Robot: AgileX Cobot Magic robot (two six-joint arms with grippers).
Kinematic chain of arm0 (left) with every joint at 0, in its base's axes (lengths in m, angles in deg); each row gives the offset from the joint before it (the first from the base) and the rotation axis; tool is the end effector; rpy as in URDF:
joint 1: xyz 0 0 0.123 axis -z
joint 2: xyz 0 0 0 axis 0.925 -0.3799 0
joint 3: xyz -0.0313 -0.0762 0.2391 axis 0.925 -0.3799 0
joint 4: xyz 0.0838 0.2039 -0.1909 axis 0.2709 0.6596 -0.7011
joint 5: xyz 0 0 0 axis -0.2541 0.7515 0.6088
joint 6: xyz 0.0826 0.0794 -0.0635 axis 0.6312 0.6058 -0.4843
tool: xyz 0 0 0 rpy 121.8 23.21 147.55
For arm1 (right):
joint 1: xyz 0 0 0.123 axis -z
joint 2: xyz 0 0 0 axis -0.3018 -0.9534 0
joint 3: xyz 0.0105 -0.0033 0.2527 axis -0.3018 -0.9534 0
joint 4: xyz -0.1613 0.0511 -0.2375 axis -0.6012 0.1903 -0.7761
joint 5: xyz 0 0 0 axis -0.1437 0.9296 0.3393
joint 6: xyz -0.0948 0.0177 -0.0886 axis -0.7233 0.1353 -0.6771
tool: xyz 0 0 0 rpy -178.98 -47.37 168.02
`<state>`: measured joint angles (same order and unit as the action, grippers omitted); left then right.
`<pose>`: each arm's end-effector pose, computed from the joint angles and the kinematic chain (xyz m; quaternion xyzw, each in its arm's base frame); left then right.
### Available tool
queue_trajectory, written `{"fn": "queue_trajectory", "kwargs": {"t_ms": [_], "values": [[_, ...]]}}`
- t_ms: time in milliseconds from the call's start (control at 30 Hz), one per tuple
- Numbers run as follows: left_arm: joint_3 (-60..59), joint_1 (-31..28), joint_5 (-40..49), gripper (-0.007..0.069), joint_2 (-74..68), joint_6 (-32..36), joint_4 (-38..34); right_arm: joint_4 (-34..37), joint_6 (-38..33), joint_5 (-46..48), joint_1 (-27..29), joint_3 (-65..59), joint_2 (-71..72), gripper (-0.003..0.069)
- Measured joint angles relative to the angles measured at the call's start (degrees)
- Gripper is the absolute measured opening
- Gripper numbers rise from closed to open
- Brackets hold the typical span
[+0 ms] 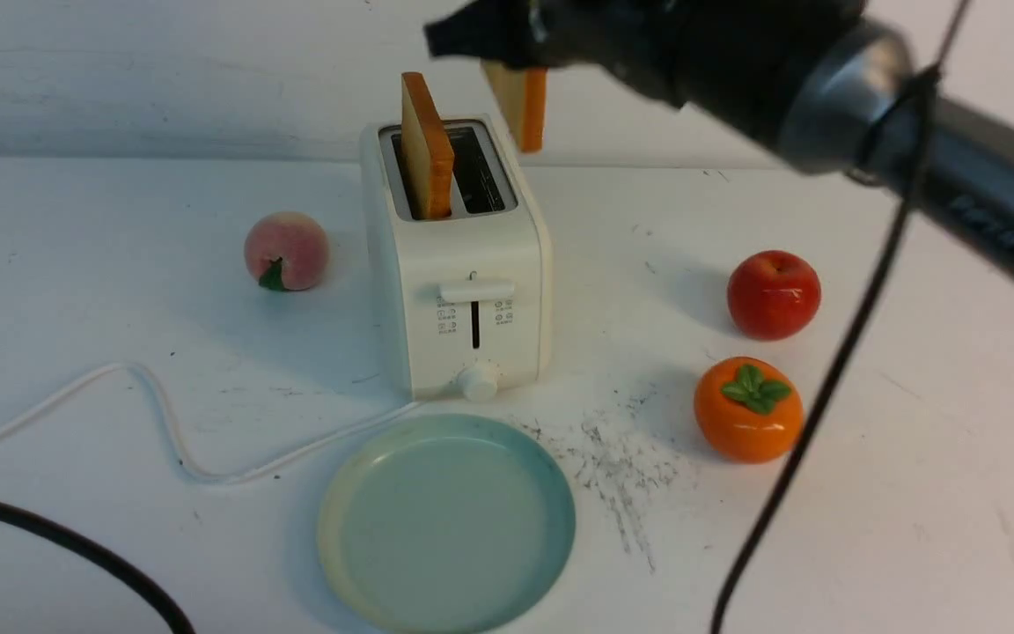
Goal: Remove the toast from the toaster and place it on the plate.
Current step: Use the right arm to put a slice of bread into the plate
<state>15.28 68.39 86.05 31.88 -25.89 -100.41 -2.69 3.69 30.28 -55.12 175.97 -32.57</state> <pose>0.1588 -0.0788 0.2314 -0.1269 0.8947 -0.3632 0.2271 0.4553 0.2890 0.3782 -0.1316 0.8008 0.0538 0.5818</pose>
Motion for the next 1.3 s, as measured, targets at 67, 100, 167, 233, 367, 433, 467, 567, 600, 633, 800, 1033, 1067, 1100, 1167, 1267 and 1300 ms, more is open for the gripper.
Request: {"fn": "queue_trajectory", "kwargs": {"t_ms": [67, 100, 167, 233, 367, 433, 467, 567, 600, 633, 800, 1033, 1067, 1100, 1167, 1267, 1300], "values": [[0.0, 0.0, 0.0, 0.0155, 0.0, 0.0, 0.05, 0.05, -0.97, 2.77, 0.0, 0.05, 3.11, 0.0117], [0.0, 0.0, 0.0, 0.0156, 0.0, 0.0, 0.04, 0.15, -2.03, 5.3, 0.0, 0.12, 5.23, 0.0117], [0.0, 0.0, 0.0, 0.0162, 0.0, 0.0, 0.04, 0.71, -6.29, 14.63, 0.0, 0.46, 10.65, 0.0117], [0.0, 0.0, 0.0, 0.0162, 0.0, 0.0, 0.06, 1.54, -9.46, 22.39, 0.06, 0.52, 13.63, 0.0117], [0.0, 0.0, -0.06, 0.0162, 0.0, 0.0, 0.24, 2.73, -14.14, 31.12, 0.37, 0.09, 17.16, 0.0117], [0.0, 0.0, -0.16, 0.0162, 0.0, 0.0, 0.38, 7.48, -16.24, 32.07, 1.35, -2.96, 19.92, 0.0117], [0.0, 0.0, -0.21, 0.0164, 0.0, 0.0, 0.5, 10.24, -16.65, 32.15, 1.72, -5.11, 21.11, 0.0117], [0.0, 0.0, -0.37, 0.0164, 0.0, 0.0, 1.12, 20.37, -18.04, 32.2, 2.43, -15.26, 24.45, 0.0117], [0.0, 0.0, -0.37, 0.0164, 0.0, 0.0, 1.16, 22.47, -18.24, 32.13, 2.43, -16.8, 24.79, 0.0117], [0.0, 0.0, -0.38, 0.0164, 0.0, 0.0, 1.4, 27.55, -19.28, 32.07, 2.43, -22.61, 25.72, 0.0117], [0.0, 0.0, -0.49, 0.0164, 0.0, 0.0, 2.08, 46.8, -27.87, 19.5, 2.38, -40.4, 25.53, 0.0117], [0.0, 0.0, -0.64, 0.0164, 0.0, 0.0, 2.19, 72.71, -44.95, 6.82, 2.38, -45.95, 20.11, 0.0117], [0.0, 0.0, -0.64, 0.0164, 0.0, 0.0, 2.19, 72.71, -45.4, 6.58, 2.38, -45.95, 19.9, 0.0117], [0.0, 0.0, -0.64, 0.0164, 0.0, 0.0, 2.19, 76.83, -48.97, 5.08, 2.38, -45.95, 18.19, 0.0117], [0.0, 0.0, -0.64, 0.0164, 0.0, 0.0, 2.19, 80.52, -52.61, 3.57, 2.38, -45.95, 16.08, 0.0117], [0.0, 0.0, -0.64, 0.0164, 0.0, 0.0, 2.19, 84.15, -57.51, 1.02, 2.38, -45.96, 12.55, 0.0117], [0.0, 0.0, -0.64, 0.0164, 0.0, 0.0, 2.19, 84.32, -57.73, 0.87, 2.38, -45.96, 12.37, 0.0117]]}}
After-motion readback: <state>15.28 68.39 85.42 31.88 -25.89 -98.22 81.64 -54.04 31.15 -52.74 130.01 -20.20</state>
